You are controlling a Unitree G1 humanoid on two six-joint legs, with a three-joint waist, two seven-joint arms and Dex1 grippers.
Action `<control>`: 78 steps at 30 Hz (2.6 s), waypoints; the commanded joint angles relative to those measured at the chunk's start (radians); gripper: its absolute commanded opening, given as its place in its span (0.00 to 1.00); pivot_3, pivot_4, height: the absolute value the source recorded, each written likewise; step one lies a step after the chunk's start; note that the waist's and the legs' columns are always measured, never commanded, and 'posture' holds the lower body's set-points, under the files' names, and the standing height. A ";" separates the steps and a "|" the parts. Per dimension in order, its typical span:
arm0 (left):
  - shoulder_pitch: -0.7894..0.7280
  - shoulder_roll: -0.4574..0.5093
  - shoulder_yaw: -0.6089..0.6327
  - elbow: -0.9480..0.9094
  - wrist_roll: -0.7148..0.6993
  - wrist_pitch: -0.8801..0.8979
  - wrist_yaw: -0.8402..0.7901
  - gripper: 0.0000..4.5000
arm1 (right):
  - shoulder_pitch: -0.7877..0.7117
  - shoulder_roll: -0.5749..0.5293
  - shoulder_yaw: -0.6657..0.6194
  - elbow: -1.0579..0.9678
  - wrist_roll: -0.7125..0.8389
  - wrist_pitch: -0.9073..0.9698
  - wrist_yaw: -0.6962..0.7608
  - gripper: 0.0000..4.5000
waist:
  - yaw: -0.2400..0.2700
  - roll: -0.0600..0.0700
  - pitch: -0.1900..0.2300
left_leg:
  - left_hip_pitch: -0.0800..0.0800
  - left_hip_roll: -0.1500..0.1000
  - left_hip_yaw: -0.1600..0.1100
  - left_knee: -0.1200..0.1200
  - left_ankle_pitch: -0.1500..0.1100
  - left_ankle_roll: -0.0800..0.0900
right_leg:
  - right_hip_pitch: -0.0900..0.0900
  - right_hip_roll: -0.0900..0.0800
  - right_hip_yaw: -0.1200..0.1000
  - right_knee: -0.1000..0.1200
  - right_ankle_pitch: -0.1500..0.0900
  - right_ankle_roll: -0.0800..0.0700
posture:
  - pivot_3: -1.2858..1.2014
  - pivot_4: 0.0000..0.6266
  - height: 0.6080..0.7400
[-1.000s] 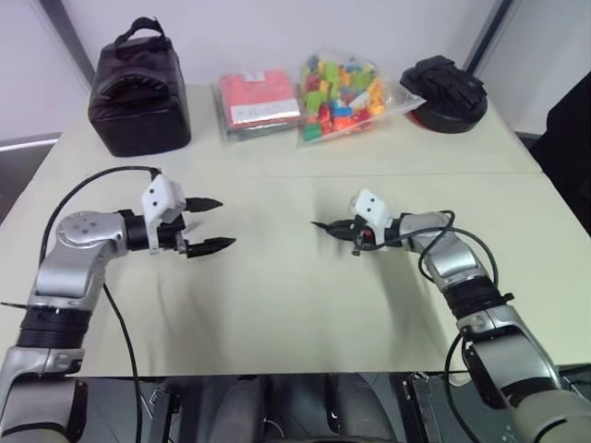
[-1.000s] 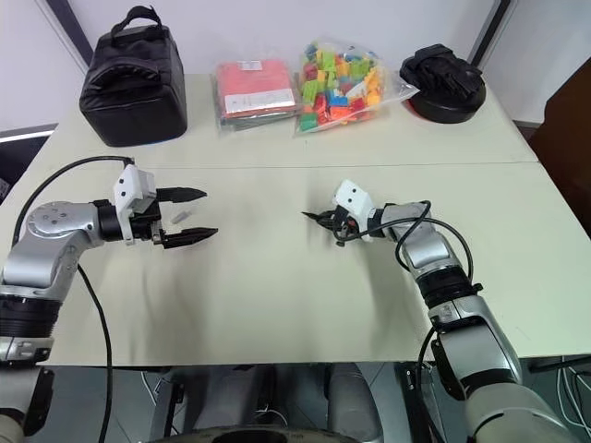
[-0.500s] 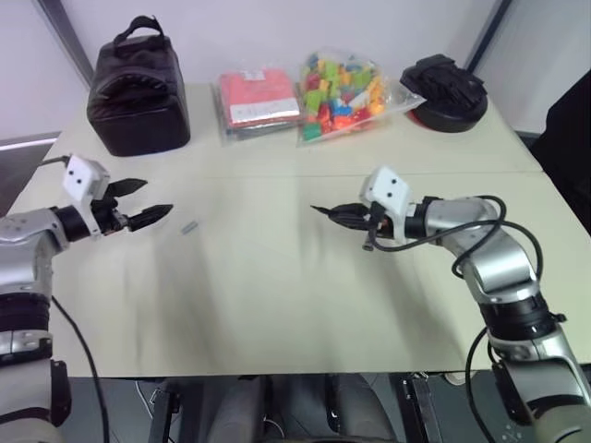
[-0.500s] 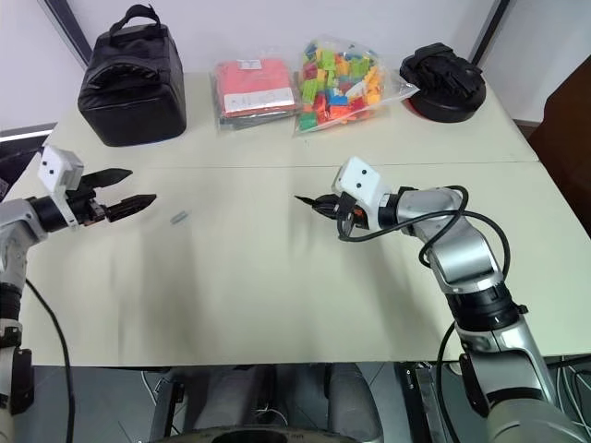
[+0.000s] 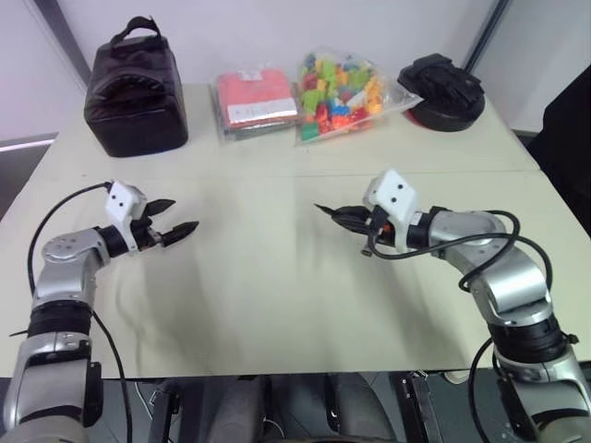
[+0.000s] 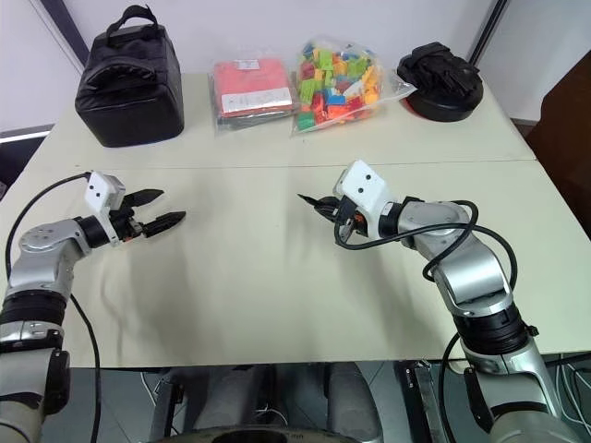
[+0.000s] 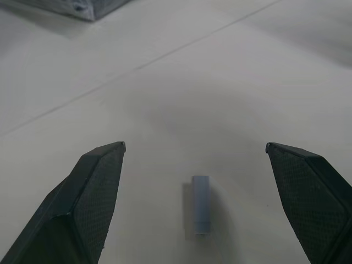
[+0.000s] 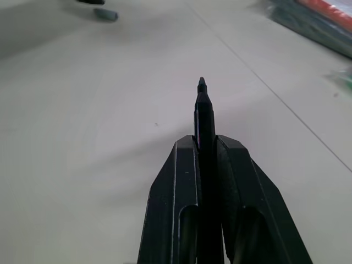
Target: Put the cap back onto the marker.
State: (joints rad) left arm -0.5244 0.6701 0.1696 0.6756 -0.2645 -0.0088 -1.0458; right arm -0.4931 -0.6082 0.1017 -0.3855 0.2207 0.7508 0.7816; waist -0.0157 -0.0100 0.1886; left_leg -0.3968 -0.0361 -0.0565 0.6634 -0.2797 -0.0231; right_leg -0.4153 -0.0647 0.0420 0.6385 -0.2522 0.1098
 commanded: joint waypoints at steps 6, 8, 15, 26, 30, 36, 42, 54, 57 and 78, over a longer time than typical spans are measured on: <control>-0.049 0.000 -0.024 0.106 0.064 -0.106 0.019 0.96 | 0.004 -0.003 -0.026 0.013 0.010 -0.047 -0.028 0.01 | 0.003 0.000 0.000 | 0.000 0.000 0.000 0.000 0.000 0.000 | 0.000 0.000 0.000 0.000 0.000 0.000 | 0.52 0.24 1.00; -0.059 -0.004 -0.032 0.131 0.070 -0.115 0.006 0.96 | 0.005 -0.001 -0.023 0.016 0.010 -0.052 -0.031 0.01 | 0.003 0.000 0.000 | 0.000 0.000 0.000 0.000 0.000 0.000 | 0.000 0.000 0.000 0.000 0.000 0.000 | 0.52 0.24 1.00; -0.079 -0.010 -0.061 0.189 0.090 -0.128 -0.036 0.96 | 0.010 -0.001 -0.022 0.021 0.010 -0.059 -0.041 0.01 | 0.002 0.000 0.000 | 0.000 -0.001 0.000 0.000 0.000 0.000 | 0.000 0.000 0.000 0.001 0.000 0.000 | 0.52 0.24 1.00; -0.083 -0.015 -0.073 0.205 0.093 -0.125 -0.048 0.01 | 0.023 -0.007 -0.033 0.009 0.017 -0.051 -0.055 0.00 | 0.001 0.000 0.000 | 0.000 -0.001 0.000 0.002 0.000 0.000 | 0.000 0.000 0.000 0.003 0.000 0.000 | 0.52 0.24 1.00; -0.084 -0.014 -0.070 0.206 0.092 -0.128 -0.039 0.01 | 0.025 -0.011 -0.037 0.013 0.017 -0.053 -0.054 0.00 | 0.001 0.000 0.000 | 0.000 -0.001 0.000 0.002 0.000 0.000 | 0.000 0.000 0.000 0.004 0.000 0.000 | 0.52 0.24 1.00; -0.089 -0.012 -0.071 0.196 0.092 -0.138 -0.040 0.01 | 0.023 -0.012 -0.035 0.023 0.014 -0.059 -0.050 0.00 | 0.001 0.000 0.000 | 0.000 -0.001 0.000 0.002 0.000 0.000 | -0.001 0.000 0.000 0.005 0.000 0.000 | 0.52 0.24 1.00; -0.134 -0.013 -0.074 0.063 0.055 -0.093 -0.089 0.01 | 0.002 -0.035 -0.042 0.048 0.009 -0.079 -0.031 0.00 | 0.004 0.000 0.000 | -0.001 -0.001 0.000 0.003 0.000 0.000 | -0.002 0.000 0.000 0.006 0.000 0.000 | 0.52 0.24 1.00; -0.167 -0.020 -0.087 -0.152 0.014 0.041 -0.159 0.01 | 0.007 -0.049 -0.039 0.064 0.012 -0.107 -0.024 0.00 | -0.004 0.000 0.000 | -0.009 0.000 0.001 0.004 0.001 -0.002 | -0.012 0.002 0.002 0.009 0.000 0.000 | 0.52 0.24 1.00; -0.193 -0.032 -0.114 -0.203 0.007 0.060 -0.197 0.01 | -0.006 -0.092 -0.042 0.064 0.021 -0.129 0.037 0.00 | 0.005 -0.001 0.000 | -0.010 -0.001 0.001 0.005 0.001 -0.002 | -0.012 0.001 0.002 0.009 0.000 0.000 | 0.52 0.24 1.00; -0.498 -0.231 -0.339 -0.013 0.109 -0.150 -0.392 0.01 | -0.237 -0.184 0.119 0.272 -0.103 -0.424 0.325 0.00 | 0.000 -0.001 0.000 | -0.011 -0.002 0.001 0.007 0.002 -0.001 | -0.013 0.002 0.001 0.009 0.000 0.000 | 0.52 0.24 1.00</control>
State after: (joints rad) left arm -0.9879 0.4386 -0.1774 0.6628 -0.1596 -0.1307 -1.4350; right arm -0.7039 -0.7940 0.2333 -0.1040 0.1248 0.3429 1.1049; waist -0.0156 -0.0109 0.1887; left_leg -0.4081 -0.0377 -0.0552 0.6701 -0.2781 -0.0246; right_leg -0.4280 -0.0627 0.0433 0.6473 -0.2523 0.1098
